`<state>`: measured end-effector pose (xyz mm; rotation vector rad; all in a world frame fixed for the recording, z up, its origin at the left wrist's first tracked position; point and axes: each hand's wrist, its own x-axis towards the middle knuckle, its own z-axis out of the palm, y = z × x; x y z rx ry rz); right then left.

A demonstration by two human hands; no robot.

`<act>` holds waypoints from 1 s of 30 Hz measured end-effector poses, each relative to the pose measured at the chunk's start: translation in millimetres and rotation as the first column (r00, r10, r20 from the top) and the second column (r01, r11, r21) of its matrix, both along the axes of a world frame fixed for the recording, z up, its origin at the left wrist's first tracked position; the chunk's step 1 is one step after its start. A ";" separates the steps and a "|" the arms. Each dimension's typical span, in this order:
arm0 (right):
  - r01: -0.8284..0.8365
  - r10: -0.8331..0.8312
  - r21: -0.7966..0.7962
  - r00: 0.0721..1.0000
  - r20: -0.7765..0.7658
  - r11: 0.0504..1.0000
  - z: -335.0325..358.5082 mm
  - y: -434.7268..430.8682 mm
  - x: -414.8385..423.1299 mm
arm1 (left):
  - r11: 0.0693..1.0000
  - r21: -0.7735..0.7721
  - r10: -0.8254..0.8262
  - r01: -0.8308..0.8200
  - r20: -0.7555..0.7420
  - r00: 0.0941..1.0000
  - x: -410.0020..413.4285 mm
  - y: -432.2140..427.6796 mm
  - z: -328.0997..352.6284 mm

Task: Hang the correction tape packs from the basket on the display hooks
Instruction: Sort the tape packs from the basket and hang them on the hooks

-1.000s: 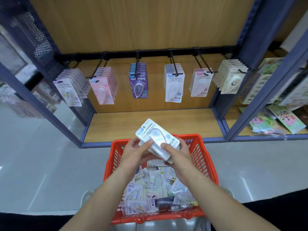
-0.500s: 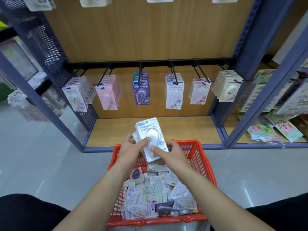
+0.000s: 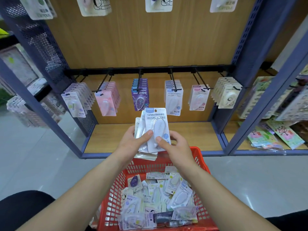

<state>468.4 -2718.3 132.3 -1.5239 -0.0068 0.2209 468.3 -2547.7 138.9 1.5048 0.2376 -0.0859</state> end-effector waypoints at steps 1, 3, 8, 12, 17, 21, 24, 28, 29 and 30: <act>0.011 -0.011 -0.015 1.000 0.004 1.000 -0.8 -2.3 5.1 | 1.000 0.018 -0.012 0.012 0.001 1.000 2.7 0.1 0.7; 0.030 -0.029 0.027 0.999 -0.040 0.999 -3.3 -7.2 16.9 | 0.999 0.051 -0.008 0.008 0.002 1.000 7.8 1.9 0.7; 0.176 -0.173 0.025 0.981 -0.085 0.984 -14.8 -28.0 60.8 | 0.997 0.068 0.038 -0.037 -0.004 0.999 19.8 12.9 -5.5; 0.233 -0.235 -0.045 0.971 -0.051 0.972 -17.9 -33.3 106.4 | 0.991 0.132 0.034 -0.035 0.013 0.999 27.2 19.1 -10.7; 0.263 -0.265 -0.042 0.963 -0.057 0.964 -24.1 -23.9 146.2 | 0.987 0.158 0.039 -0.036 -0.016 0.999 27.7 26.2 -18.8; 0.283 -0.284 -0.026 0.957 -0.055 0.959 -35.7 -16.5 155.1 | 0.990 0.129 0.057 -0.054 -0.017 0.998 29.3 29.9 -21.5; 0.298 -0.298 -0.017 0.954 -0.031 0.954 -43.2 -13.1 155.1 | 0.992 0.112 0.062 -0.058 -0.032 0.998 31.8 29.5 -22.5; 0.304 -0.307 -0.088 0.951 -0.031 0.949 -42.0 -11.7 162.0 | 0.991 0.121 0.068 -0.062 -0.045 0.997 31.9 27.6 -23.1; 0.296 -0.307 -0.148 0.950 -0.051 0.944 -41.7 -11.7 164.5 | 0.990 0.128 0.071 -0.065 -0.047 0.996 31.8 27.3 -23.0; 0.281 -0.307 -0.251 0.949 -0.067 0.926 -41.2 -12.3 165.9 | 0.989 0.129 0.078 -0.072 -0.048 0.996 31.7 27.1 -22.2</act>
